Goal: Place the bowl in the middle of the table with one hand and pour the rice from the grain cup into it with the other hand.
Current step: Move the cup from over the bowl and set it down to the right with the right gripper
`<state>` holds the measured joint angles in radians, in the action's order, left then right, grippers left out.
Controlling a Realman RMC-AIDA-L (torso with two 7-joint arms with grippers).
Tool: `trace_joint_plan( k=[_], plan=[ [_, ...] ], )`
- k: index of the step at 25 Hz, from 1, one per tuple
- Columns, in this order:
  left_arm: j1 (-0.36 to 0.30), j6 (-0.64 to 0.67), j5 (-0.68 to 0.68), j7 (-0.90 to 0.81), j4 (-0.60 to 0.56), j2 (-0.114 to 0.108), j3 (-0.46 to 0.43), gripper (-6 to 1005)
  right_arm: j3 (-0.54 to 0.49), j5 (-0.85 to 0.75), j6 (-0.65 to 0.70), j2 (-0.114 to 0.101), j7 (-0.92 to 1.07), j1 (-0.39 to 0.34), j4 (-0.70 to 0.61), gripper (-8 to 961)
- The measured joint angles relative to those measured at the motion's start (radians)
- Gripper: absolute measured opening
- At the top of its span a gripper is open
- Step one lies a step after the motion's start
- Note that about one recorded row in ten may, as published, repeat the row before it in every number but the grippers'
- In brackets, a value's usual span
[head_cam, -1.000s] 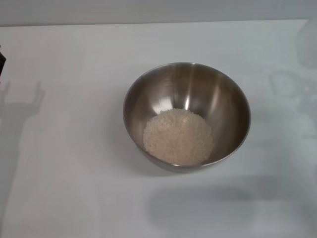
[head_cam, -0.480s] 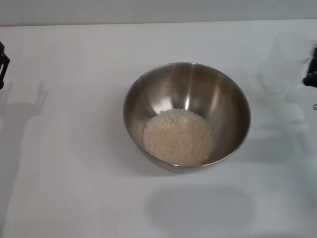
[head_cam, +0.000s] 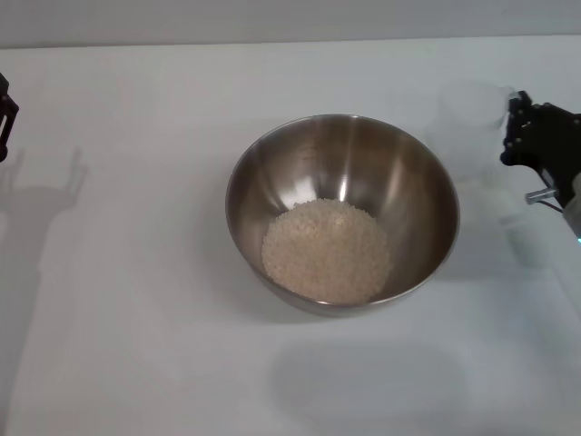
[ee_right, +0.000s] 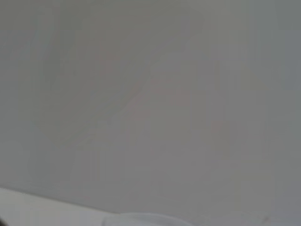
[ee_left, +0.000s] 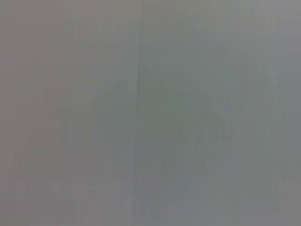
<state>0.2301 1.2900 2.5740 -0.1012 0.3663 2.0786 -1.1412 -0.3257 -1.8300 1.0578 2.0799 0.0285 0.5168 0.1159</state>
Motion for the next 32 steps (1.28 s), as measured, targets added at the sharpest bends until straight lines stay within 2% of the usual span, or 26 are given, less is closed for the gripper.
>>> trace_joint_plan(
  k=[8, 25, 32],
  plan=[
    [0.0, 0.0, 0.0, 0.0, -0.001, 0.0, 0.004, 791, 0.061, 0.0, -0.059, 0.0, -0.001, 0.033, 0.001, 13],
    [0.003, 0.0, 0.0, 0.0, 0.003, 0.0, 0.005, 792, 0.054, -0.038, -0.092, 0.002, 0.002, 0.04, 0.008, 11],
    [0.005, 0.0, 0.0, 0.0, 0.003, 0.0, 0.005, 792, 0.052, -0.038, -0.098, 0.003, 0.001, 0.033, 0.018, 102]
  ],
)
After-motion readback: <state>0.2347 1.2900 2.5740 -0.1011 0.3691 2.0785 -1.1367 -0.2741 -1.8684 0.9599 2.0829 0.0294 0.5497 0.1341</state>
